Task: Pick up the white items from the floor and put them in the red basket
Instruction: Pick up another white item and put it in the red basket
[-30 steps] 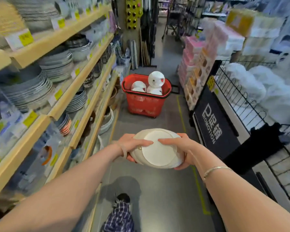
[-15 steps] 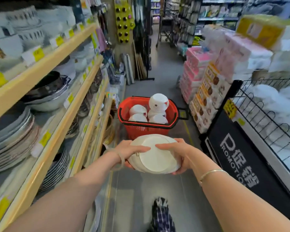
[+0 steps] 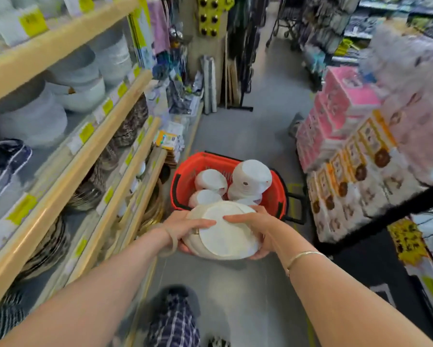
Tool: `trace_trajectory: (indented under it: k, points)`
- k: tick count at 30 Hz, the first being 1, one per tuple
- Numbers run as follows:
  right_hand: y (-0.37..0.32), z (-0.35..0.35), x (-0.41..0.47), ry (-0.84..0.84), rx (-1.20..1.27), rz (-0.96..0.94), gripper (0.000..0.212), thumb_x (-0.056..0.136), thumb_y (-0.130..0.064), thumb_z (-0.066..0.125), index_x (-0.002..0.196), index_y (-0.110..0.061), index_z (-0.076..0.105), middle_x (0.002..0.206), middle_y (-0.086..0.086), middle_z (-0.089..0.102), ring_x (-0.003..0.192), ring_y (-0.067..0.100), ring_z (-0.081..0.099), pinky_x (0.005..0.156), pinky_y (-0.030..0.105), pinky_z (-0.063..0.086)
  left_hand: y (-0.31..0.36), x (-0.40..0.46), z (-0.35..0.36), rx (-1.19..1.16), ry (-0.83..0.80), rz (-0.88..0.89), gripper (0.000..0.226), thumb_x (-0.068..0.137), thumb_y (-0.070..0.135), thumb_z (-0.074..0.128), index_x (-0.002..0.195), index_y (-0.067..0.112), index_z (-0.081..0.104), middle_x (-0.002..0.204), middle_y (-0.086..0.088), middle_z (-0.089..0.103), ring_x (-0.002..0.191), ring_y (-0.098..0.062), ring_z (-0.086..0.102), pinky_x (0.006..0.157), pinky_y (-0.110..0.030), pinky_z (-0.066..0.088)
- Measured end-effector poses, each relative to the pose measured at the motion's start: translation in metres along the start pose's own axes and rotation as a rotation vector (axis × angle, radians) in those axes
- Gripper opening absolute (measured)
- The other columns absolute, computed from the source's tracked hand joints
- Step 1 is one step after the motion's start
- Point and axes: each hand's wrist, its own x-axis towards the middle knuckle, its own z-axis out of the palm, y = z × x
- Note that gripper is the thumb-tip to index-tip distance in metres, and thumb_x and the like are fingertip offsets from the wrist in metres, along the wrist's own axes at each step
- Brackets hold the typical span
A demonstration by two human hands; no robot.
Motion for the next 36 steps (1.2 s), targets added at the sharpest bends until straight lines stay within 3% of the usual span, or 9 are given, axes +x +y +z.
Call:
trace_trajectory:
  k: [8, 12, 15, 16, 19, 21, 25, 31, 36]
  points:
    - [-0.116, 0.003, 0.148, -0.025, 0.081, 0.062, 0.078, 0.064, -0.03, 0.085, 0.123, -0.034, 0.034, 0.109, 0.005, 0.043, 0.098, 0.034, 0.049, 0.081, 0.054, 0.053, 0.072, 0.17, -0.059, 0.003, -0.001, -0.063, 0.021, 0.073, 0.026, 0.078, 0.087, 0.022, 0.063, 0.081, -0.004, 0.068, 0.069, -0.019, 0.065, 0.044, -0.025, 0.052]
    - [-0.176, 0.004, 0.218, -0.025, 0.104, 0.104, 0.08, 0.064, -0.03, 0.085, 0.126, -0.034, 0.035, 0.118, 0.006, 0.045, 0.102, 0.034, 0.051, 0.071, 0.049, 0.053, 0.105, 0.256, -0.087, 0.035, 0.0, -0.12, 0.027, 0.07, 0.026, 0.08, 0.091, 0.02, 0.065, 0.085, -0.008, 0.071, 0.077, -0.025, 0.068, 0.063, -0.038, 0.06]
    - [-0.207, -0.002, 0.27, -0.032, 0.14, 0.121, 0.075, 0.066, -0.027, 0.085, 0.125, -0.034, 0.038, 0.117, 0.005, 0.049, 0.088, 0.027, 0.053, 0.06, 0.041, 0.052, 0.125, 0.315, -0.1, 0.054, -0.021, -0.131, 0.019, 0.073, 0.025, 0.078, 0.083, 0.021, 0.062, 0.072, -0.004, 0.066, 0.059, -0.018, 0.062, 0.044, -0.023, 0.049]
    - [-0.215, -0.003, 0.288, -0.032, 0.14, 0.125, 0.072, 0.067, -0.027, 0.084, 0.122, -0.034, 0.038, 0.119, 0.005, 0.049, 0.089, 0.027, 0.054, 0.057, 0.04, 0.051, 0.129, 0.334, -0.103, 0.063, -0.023, -0.136, 0.02, 0.072, 0.025, 0.078, 0.082, 0.021, 0.061, 0.073, -0.003, 0.065, 0.059, -0.017, 0.06, 0.044, -0.023, 0.048]
    - [-0.237, -0.006, 0.355, -0.02, 0.13, 0.154, 0.076, 0.059, -0.029, 0.088, 0.116, -0.036, 0.039, 0.124, 0.003, 0.051, 0.103, 0.032, 0.054, 0.073, 0.053, 0.055, 0.129, 0.402, -0.111, 0.09, 0.001, -0.167, 0.027, 0.069, 0.031, 0.08, 0.086, 0.023, 0.06, 0.092, -0.003, 0.066, 0.084, -0.02, 0.063, 0.069, -0.035, 0.055]
    - [-0.248, -0.005, 0.392, -0.012, 0.115, 0.182, 0.08, 0.055, -0.031, 0.09, 0.116, -0.037, 0.039, 0.123, 0.003, 0.051, 0.104, 0.034, 0.055, 0.083, 0.06, 0.051, 0.123, 0.442, -0.115, 0.105, 0.023, -0.194, 0.031, 0.066, 0.036, 0.081, 0.083, 0.029, 0.056, 0.097, 0.001, 0.063, 0.092, -0.019, 0.061, 0.069, -0.032, 0.053]
    - [-0.262, -0.01, 0.463, -0.013, 0.135, 0.196, 0.079, 0.054, -0.03, 0.09, 0.113, -0.04, 0.038, 0.118, 0.001, 0.048, 0.101, 0.033, 0.056, 0.081, 0.061, 0.052, 0.115, 0.515, -0.117, 0.096, 0.04, -0.179, 0.049, 0.048, 0.044, 0.085, 0.086, 0.022, 0.062, 0.096, 0.0, 0.068, 0.092, -0.019, 0.064, 0.077, -0.036, 0.055]
    - [-0.26, -0.014, 0.524, -0.019, 0.177, 0.261, 0.073, 0.063, -0.028, 0.086, 0.114, -0.038, 0.034, 0.114, 0.005, 0.045, 0.092, 0.029, 0.053, 0.066, 0.045, 0.055, 0.103, 0.581, -0.111, 0.082, 0.039, -0.229, 0.039, 0.067, 0.028, 0.082, 0.096, 0.012, 0.061, 0.083, -0.003, 0.063, 0.069, -0.017, 0.06, 0.043, -0.023, 0.047]
    - [-0.254, -0.013, 0.55, -0.03, 0.236, 0.301, 0.071, 0.066, -0.023, 0.085, 0.114, -0.038, 0.034, 0.112, 0.001, 0.046, 0.088, 0.028, 0.053, 0.073, 0.049, 0.055, 0.091, 0.611, -0.111, 0.129, 0.038, -0.238, 0.045, 0.068, 0.033, 0.08, 0.102, 0.011, 0.061, 0.087, -0.006, 0.062, 0.067, -0.019, 0.057, 0.047, -0.025, 0.041]
